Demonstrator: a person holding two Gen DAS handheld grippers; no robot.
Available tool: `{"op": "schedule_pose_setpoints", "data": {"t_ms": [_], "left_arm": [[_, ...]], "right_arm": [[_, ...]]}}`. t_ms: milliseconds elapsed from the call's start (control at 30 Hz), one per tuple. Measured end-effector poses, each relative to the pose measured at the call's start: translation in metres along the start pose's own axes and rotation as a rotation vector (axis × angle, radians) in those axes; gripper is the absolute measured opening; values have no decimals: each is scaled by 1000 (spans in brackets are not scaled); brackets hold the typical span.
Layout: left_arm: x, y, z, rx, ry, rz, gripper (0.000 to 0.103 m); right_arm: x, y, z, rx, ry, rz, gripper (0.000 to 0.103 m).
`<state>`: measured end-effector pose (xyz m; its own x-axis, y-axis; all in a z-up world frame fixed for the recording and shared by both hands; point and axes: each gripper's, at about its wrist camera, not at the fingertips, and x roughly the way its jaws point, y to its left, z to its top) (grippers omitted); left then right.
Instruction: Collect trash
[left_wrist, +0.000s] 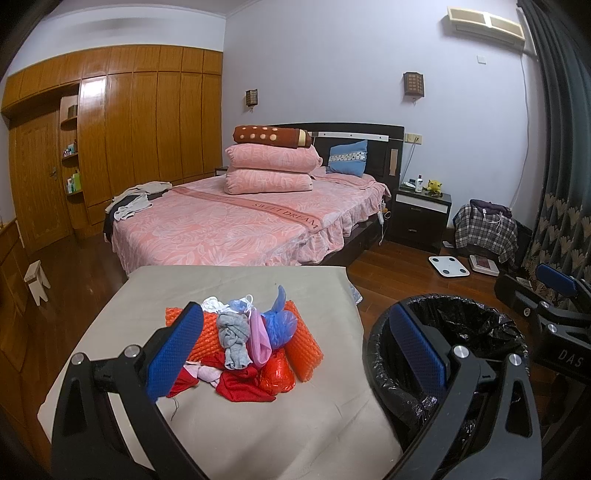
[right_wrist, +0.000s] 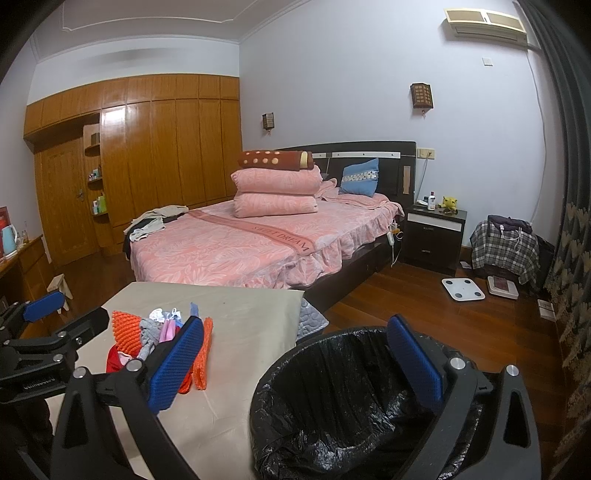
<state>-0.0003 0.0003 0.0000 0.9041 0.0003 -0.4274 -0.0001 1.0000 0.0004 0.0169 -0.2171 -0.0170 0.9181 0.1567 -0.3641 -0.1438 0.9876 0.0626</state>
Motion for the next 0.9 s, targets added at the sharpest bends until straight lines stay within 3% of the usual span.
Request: {"op": "schedule_pose_setpoints", "data": {"t_ms": [900], "left_arm": [[-2,1,1,2,3,0,98]], "right_arm": [[-2,-1,5,2,3,1,97]]}}
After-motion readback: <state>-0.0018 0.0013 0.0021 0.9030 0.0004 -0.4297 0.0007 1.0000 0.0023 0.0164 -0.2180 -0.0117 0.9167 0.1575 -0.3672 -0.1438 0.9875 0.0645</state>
